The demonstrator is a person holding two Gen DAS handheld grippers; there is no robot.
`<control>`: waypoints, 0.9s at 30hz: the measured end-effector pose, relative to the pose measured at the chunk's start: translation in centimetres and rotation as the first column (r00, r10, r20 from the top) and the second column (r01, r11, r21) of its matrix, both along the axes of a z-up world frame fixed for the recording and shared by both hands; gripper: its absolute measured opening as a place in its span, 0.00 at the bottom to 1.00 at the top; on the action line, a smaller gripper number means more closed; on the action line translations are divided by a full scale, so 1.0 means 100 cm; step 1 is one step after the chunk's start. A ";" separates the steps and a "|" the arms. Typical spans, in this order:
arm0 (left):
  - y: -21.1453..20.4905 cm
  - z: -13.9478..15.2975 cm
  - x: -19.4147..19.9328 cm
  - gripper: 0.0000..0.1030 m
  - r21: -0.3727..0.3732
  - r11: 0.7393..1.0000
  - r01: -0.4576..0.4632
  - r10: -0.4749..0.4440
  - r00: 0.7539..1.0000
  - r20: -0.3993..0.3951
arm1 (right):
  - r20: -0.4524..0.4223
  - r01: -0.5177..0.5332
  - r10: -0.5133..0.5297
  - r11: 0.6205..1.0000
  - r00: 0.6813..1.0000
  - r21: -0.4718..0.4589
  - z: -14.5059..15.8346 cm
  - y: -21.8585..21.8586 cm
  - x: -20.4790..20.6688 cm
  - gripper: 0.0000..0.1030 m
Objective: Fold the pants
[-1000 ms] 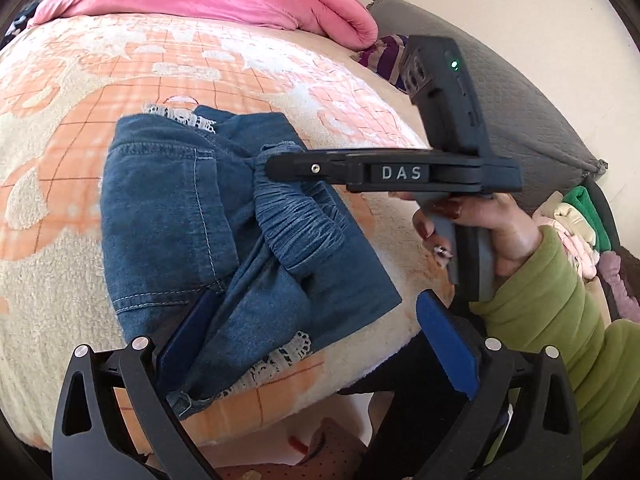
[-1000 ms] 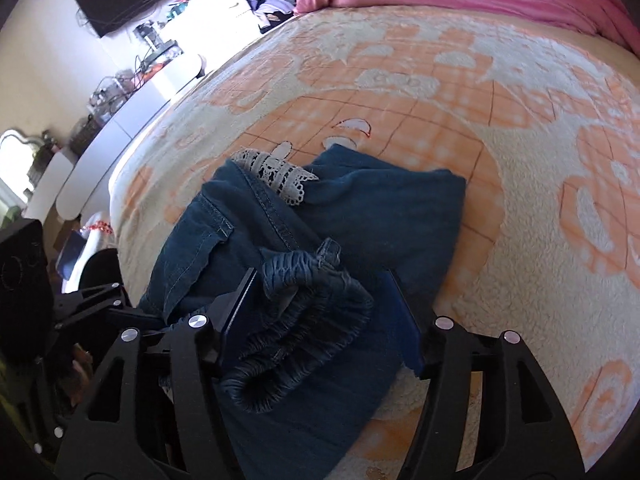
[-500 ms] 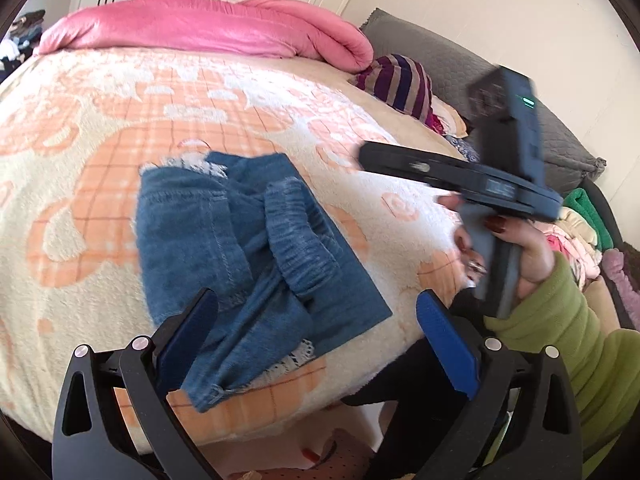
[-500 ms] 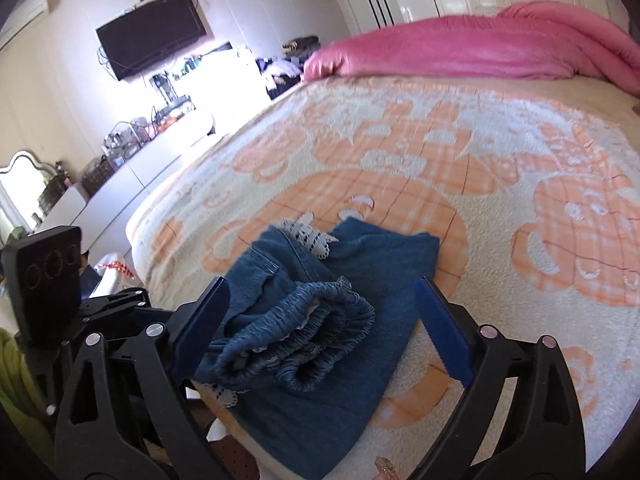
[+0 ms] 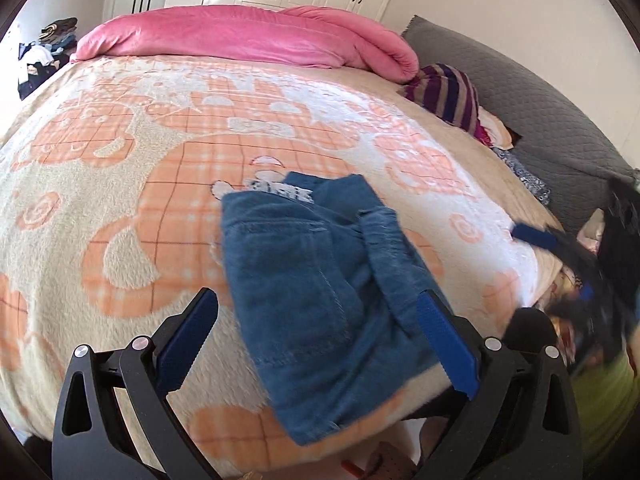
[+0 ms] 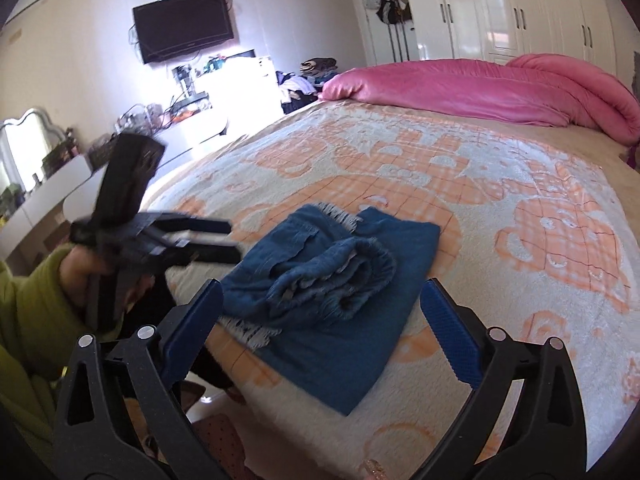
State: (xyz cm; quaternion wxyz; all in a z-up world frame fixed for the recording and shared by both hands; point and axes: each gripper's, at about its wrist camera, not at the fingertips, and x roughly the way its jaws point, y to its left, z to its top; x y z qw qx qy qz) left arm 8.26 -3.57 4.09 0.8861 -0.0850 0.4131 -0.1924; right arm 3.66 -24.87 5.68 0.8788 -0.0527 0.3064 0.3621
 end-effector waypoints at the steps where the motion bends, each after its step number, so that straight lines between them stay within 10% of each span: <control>1: 0.000 -0.003 0.006 0.96 0.004 1.000 -0.003 0.003 1.000 -0.007 | -0.004 -0.024 0.024 1.000 1.000 -0.009 -0.004 0.006 -0.004 0.90; 15: 0.000 -0.036 0.073 0.93 -0.002 1.000 -0.005 0.005 0.996 -0.088 | 0.000 -0.266 0.270 0.947 0.963 -0.181 -0.033 0.091 -0.019 0.82; 24: -0.004 -0.053 0.086 0.81 0.010 1.000 0.007 -0.006 0.992 -0.123 | 0.021 -0.323 0.345 0.897 0.938 -0.302 -0.047 0.120 -0.010 0.55; 27: -0.004 -0.054 0.087 0.82 0.009 1.000 0.005 -0.004 0.992 -0.123 | -0.038 -0.374 0.385 0.864 0.922 -0.336 -0.060 0.126 -0.009 0.14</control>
